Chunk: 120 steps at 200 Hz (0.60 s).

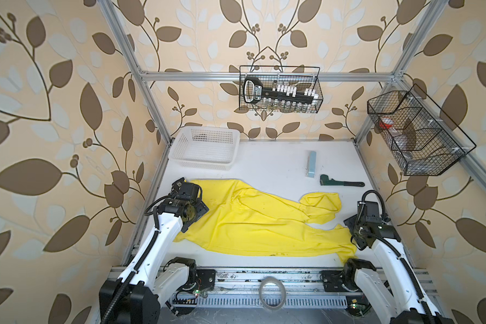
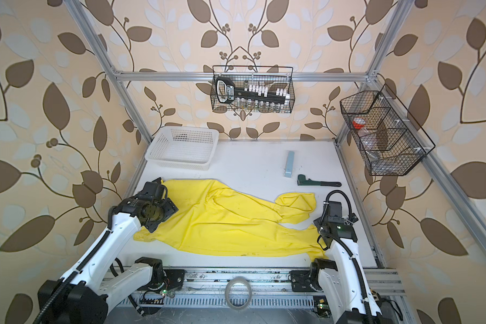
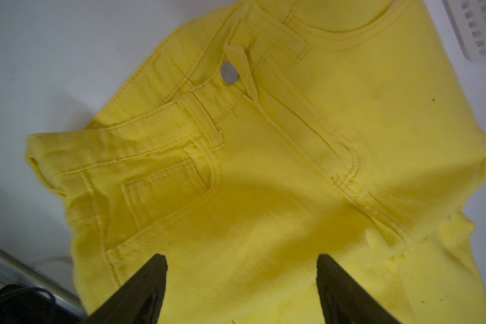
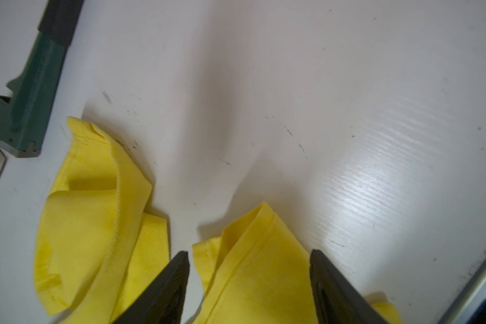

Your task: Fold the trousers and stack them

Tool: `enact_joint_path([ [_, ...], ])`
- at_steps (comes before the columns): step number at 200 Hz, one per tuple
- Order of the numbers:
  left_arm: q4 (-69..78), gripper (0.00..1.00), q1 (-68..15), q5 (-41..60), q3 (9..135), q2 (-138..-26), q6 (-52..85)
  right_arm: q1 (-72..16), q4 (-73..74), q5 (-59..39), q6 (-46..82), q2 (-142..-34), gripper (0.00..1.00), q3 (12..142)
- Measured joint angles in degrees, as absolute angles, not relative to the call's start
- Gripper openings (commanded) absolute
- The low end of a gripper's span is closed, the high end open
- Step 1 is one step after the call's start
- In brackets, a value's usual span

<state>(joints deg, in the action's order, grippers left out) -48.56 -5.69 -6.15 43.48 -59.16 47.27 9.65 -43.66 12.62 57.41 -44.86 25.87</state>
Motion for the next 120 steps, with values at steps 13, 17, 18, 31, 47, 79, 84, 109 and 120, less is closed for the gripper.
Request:
enact_joint_path([
  [13,-45.4,0.86,-5.7,-4.6,42.0,-61.4,47.3,9.3,-42.2,12.1,57.6,-46.2,0.70,24.1],
  [17,-44.4,0.86,-5.7,-4.3,41.3,-62.0,47.4,9.3,-41.7,12.1,57.6,-46.7,0.70,23.5],
  [18,-44.1,0.86,-5.7,-4.2,41.1,-62.2,47.4,9.3,-41.6,12.0,57.6,-46.8,0.70,23.4],
  [31,-41.4,0.86,-5.7,-3.3,38.9,-64.1,47.8,9.0,-40.3,12.0,57.6,-48.4,0.70,22.1],
  [47,-39.8,0.86,-5.7,-3.0,35.9,-65.6,48.6,8.9,-39.2,12.5,57.6,-50.1,0.70,21.6],
  [79,-39.8,0.86,-5.7,-5.0,33.0,-65.8,51.3,8.7,-35.7,14.2,57.0,-52.4,0.71,21.6],
  [84,-39.7,0.86,-5.7,-5.2,32.8,-65.8,51.6,8.7,-35.1,14.5,56.9,-53.0,0.71,21.6],
  [109,-39.2,0.86,-5.7,-6.6,31.8,-66.3,53.0,8.7,-30.9,16.3,56.0,-56.9,0.71,22.2],
  [120,-39.2,0.86,-5.7,-7.2,31.6,-66.8,53.2,8.7,-29.0,16.7,55.4,-58.7,0.72,22.7],
])
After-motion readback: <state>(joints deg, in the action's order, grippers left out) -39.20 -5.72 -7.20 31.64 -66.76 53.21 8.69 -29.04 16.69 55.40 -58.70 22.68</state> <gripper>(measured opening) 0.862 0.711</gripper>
